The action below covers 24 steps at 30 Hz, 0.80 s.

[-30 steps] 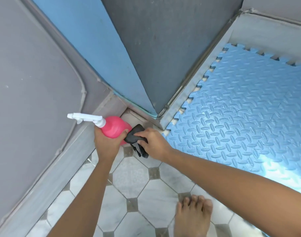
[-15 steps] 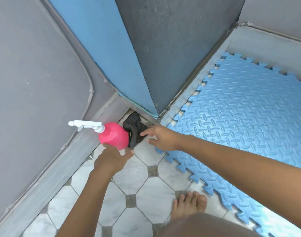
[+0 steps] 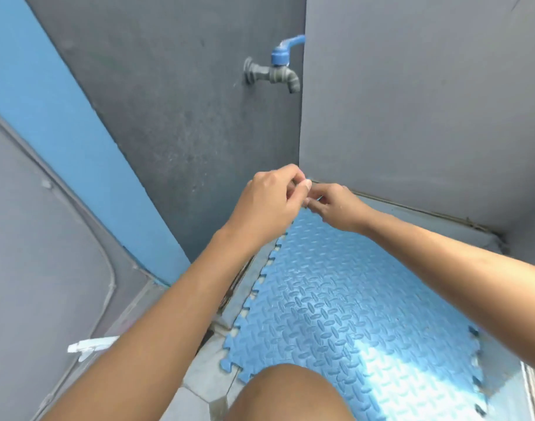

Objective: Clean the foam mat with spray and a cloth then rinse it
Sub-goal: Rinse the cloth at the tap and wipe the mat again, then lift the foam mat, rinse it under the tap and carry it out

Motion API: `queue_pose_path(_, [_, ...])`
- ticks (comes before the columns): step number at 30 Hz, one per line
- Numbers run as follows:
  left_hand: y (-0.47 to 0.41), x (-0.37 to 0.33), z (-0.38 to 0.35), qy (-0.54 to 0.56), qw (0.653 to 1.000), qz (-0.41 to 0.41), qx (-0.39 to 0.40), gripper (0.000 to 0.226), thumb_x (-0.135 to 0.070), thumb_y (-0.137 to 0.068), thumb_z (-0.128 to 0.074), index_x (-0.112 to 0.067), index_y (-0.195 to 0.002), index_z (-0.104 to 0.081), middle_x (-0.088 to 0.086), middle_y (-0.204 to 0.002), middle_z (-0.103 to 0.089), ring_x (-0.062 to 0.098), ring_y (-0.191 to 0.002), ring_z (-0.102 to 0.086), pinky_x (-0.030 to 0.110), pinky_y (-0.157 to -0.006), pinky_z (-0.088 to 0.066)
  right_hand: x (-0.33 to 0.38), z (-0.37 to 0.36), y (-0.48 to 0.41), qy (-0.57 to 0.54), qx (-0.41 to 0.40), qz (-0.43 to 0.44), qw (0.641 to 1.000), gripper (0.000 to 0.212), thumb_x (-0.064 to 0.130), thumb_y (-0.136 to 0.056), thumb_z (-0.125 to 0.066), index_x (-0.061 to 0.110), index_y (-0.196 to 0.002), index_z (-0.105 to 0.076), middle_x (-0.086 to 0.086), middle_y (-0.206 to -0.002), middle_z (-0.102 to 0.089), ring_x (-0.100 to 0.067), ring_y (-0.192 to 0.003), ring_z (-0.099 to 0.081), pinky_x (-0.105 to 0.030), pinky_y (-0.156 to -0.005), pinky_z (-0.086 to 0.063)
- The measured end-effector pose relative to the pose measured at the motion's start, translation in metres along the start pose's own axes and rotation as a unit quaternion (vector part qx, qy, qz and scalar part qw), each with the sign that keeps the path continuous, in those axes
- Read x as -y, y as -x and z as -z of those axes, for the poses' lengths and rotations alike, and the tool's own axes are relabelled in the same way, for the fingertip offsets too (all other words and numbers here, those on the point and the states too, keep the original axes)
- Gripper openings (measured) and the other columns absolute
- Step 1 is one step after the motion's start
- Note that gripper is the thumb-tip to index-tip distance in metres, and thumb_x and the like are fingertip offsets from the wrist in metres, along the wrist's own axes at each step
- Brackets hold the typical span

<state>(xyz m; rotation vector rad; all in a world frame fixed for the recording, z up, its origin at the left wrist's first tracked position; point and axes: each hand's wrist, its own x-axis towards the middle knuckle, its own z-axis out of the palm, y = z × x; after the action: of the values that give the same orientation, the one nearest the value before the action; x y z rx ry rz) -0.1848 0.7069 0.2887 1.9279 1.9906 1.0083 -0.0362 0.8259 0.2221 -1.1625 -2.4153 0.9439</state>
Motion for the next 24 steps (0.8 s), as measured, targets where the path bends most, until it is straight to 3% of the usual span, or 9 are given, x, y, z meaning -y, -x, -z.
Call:
queue_pose_path(3, [-0.037,-0.007,-0.003,0.028,0.997,0.044,0.064,0.026,-0.039,-0.098,-0.055,-0.019,-0.087,-0.067,-0.002,-0.075,-0.071,0.019,-0.076,-0.066,0.034,-0.075,-0.054,0.009,0.029,0.003,-0.063,-0.065,-0.04,0.995,0.017,0.028,-0.105,-0.056,0.021,-0.094,-0.068,-0.003,-0.089,-0.071,-0.016,-0.073,-0.069,-0.03,-0.056,-0.058])
queue_pose_path(5, [-0.039,0.017,-0.032,0.044,0.989,0.101,0.097,0.028,-0.039,-0.098,-0.055,-0.016,-0.086,-0.066,0.002,-0.079,-0.073,0.023,-0.081,-0.069,0.038,-0.081,-0.056,-0.002,0.022,0.01,-0.078,-0.067,-0.069,0.992,0.02,0.03,-0.104,-0.057,0.016,-0.101,-0.069,-0.012,-0.097,-0.074,-0.022,-0.081,-0.072,-0.04,-0.062,-0.065])
queue_pose_path(9, [0.011,0.098,-0.115,0.004,0.942,0.263,0.209,0.032,-0.039,-0.099,-0.055,-0.012,-0.083,-0.061,0.008,-0.091,-0.065,0.034,-0.109,-0.063,0.034,-0.088,-0.052,-0.042,-0.023,0.035,-0.073,-0.028,-0.128,0.989,0.019,0.03,-0.104,-0.057,0.017,-0.1,-0.069,-0.016,-0.1,-0.074,-0.028,-0.088,-0.074,-0.042,-0.064,-0.063])
queue_pose_path(11, [0.053,0.139,-0.148,-0.055,0.888,0.34,0.304,0.049,-0.048,-0.099,-0.052,-0.003,-0.113,-0.067,0.018,-0.12,-0.066,0.034,-0.122,-0.06,0.031,-0.091,-0.047,-0.062,-0.05,0.049,-0.071,-0.002,-0.157,0.985,0.02,0.029,-0.104,-0.057,0.013,-0.104,-0.07,-0.016,-0.1,-0.073,-0.032,-0.089,-0.074,-0.043,-0.066,-0.062])
queue_pose_path(13, [0.092,0.172,-0.174,-0.097,0.841,0.389,0.364,0.069,-0.055,-0.1,-0.046,0.0,-0.142,-0.05,0.017,-0.149,-0.051,0.033,-0.136,-0.049,0.033,-0.106,-0.041,-0.08,-0.076,0.062,-0.073,0.027,-0.185,0.98,0.019,0.027,-0.103,-0.058,0.012,-0.105,-0.069,-0.016,-0.096,-0.072,-0.035,-0.086,-0.072,-0.045,-0.068,-0.061])
queue_pose_path(15, [0.119,0.186,-0.195,-0.134,0.823,0.412,0.368,0.082,-0.063,-0.097,-0.044,-0.001,-0.151,-0.038,0.014,-0.156,-0.043,0.033,-0.141,-0.044,0.036,-0.113,-0.037,-0.094,-0.098,0.071,-0.065,0.06,-0.199,0.976,0.015,0.027,-0.102,-0.06,0.015,-0.104,-0.069,-0.016,-0.098,-0.072,-0.034,-0.085,-0.069,-0.043,-0.072,-0.059])
queue_pose_path(19, [0.131,0.175,-0.214,-0.143,0.803,0.466,0.343,0.119,-0.081,-0.078,-0.052,-0.007,-0.159,-0.006,0.012,-0.156,-0.038,0.036,-0.145,-0.029,0.044,-0.111,-0.035,-0.11,-0.118,0.084,-0.056,0.095,-0.208,0.972,0.013,0.028,-0.102,-0.061,0.019,-0.107,-0.068,-0.013,-0.104,-0.073,-0.033,-0.094,-0.07,-0.037,-0.073,-0.057])
queue_pose_path(24, [0.115,0.186,-0.204,-0.15,0.818,0.448,0.327,0.121,-0.074,-0.075,-0.066,-0.005,-0.157,-0.01,0.011,-0.154,-0.043,0.034,-0.138,-0.046,0.043,-0.105,-0.044,-0.116,-0.109,0.083,-0.048,0.099,-0.207,0.972,0.013,0.029,-0.102,-0.06,0.021,-0.109,-0.067,-0.01,-0.106,-0.072,-0.031,-0.097,-0.069,-0.037,-0.075,-0.056])
